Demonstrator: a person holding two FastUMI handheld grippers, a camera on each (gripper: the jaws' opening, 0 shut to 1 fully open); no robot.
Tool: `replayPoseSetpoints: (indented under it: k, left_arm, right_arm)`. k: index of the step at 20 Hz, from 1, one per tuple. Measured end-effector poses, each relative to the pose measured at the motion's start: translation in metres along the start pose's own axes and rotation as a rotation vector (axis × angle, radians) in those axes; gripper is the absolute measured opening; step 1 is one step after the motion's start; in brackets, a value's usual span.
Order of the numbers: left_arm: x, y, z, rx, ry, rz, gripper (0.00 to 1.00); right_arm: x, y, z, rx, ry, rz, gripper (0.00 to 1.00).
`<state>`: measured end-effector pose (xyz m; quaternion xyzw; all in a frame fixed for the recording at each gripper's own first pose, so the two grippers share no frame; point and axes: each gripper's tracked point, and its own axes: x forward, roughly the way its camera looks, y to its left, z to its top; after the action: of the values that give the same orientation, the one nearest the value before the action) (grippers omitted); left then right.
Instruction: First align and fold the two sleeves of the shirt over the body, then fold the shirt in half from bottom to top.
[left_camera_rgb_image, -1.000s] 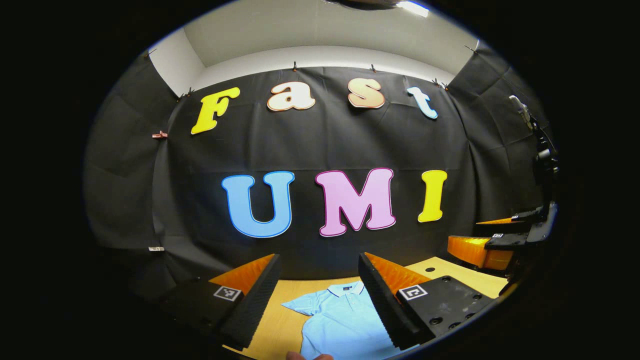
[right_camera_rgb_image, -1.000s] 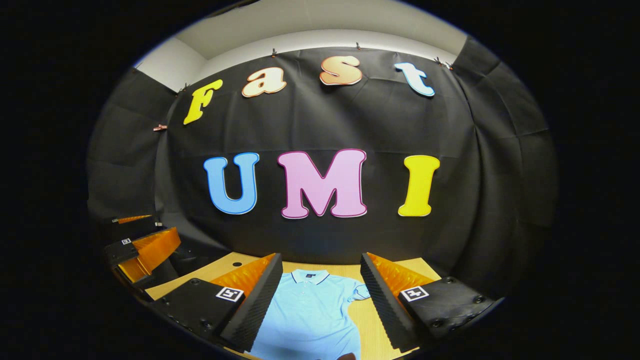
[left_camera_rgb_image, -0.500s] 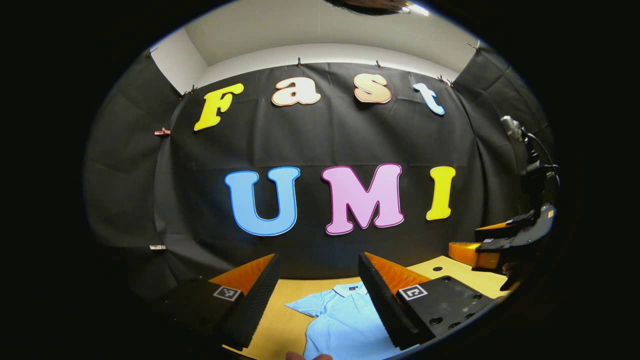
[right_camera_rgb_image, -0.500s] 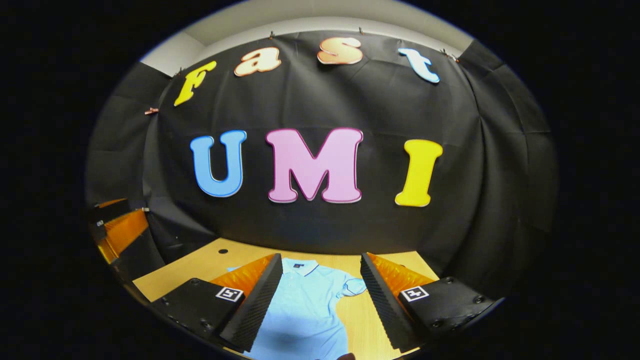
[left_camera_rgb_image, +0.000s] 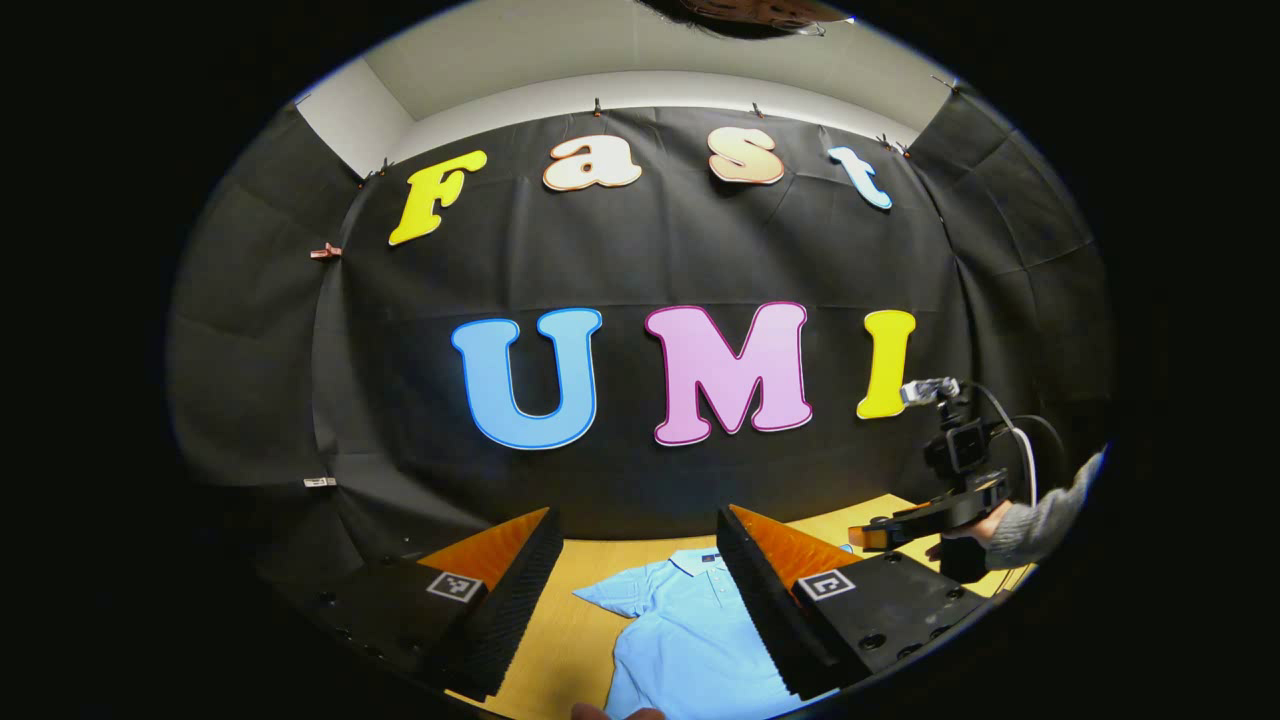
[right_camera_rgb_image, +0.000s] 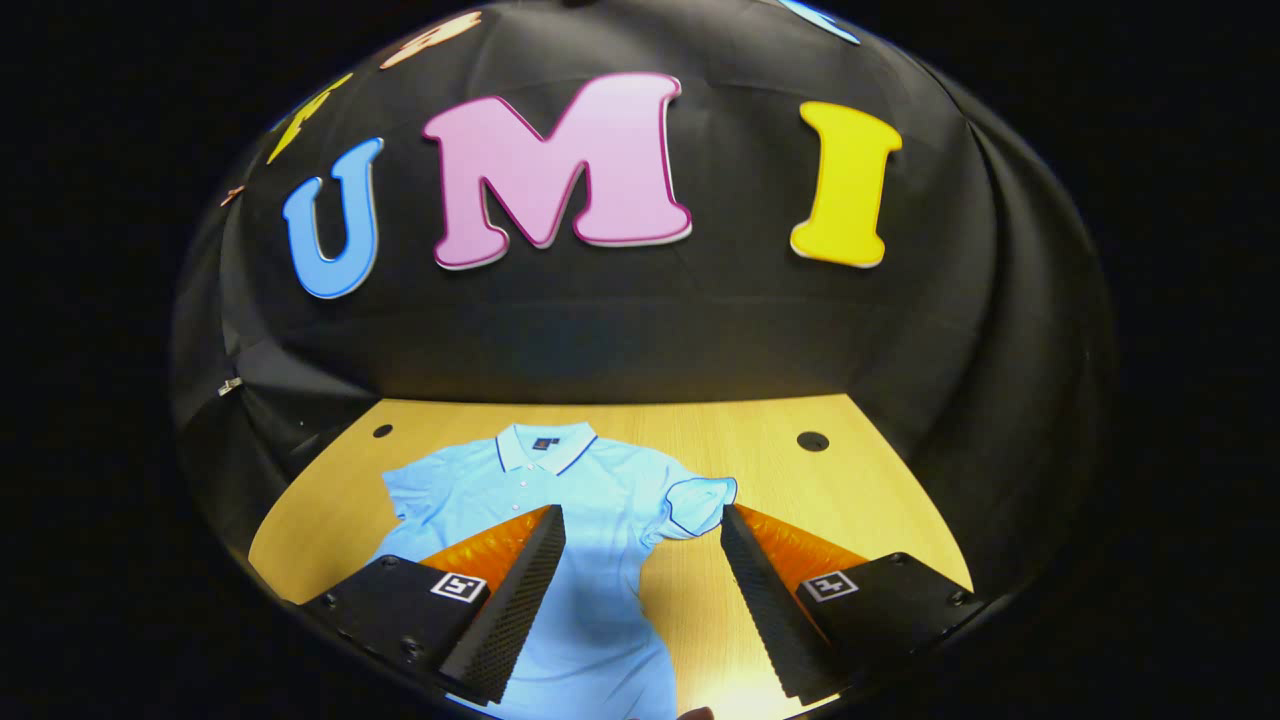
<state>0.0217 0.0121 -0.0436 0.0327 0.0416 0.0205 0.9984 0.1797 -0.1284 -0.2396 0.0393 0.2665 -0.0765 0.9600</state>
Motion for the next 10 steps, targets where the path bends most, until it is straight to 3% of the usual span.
replayPoseSetpoints:
  k: [4, 5, 7, 8, 10]
  left_arm:
    - [-0.004, -0.003, -0.011, 0.013, 0.036, 0.002, 0.98]
    - [-0.004, -0.004, -0.014, 0.015, 0.046, 0.003, 0.98]
    - [-0.003, -0.007, -0.022, 0.012, 0.067, 0.005, 0.98]
    - [-0.002, -0.008, -0.027, 0.006, 0.078, 0.006, 0.98]
    - [0.001, -0.013, -0.034, -0.003, 0.095, 0.004, 0.98]
  right_arm:
    - [0.059, -0.015, -0.028, 0.034, 0.087, 0.0, 0.98]
    - [0.075, -0.018, -0.034, 0.049, 0.105, -0.002, 0.94]
    - [0.102, -0.03, -0.048, 0.067, 0.138, -0.025, 0.97]
    - [0.116, -0.032, -0.055, 0.08, 0.156, -0.028, 0.92]
    - [0.137, -0.037, -0.07, 0.085, 0.198, -0.041, 0.99]
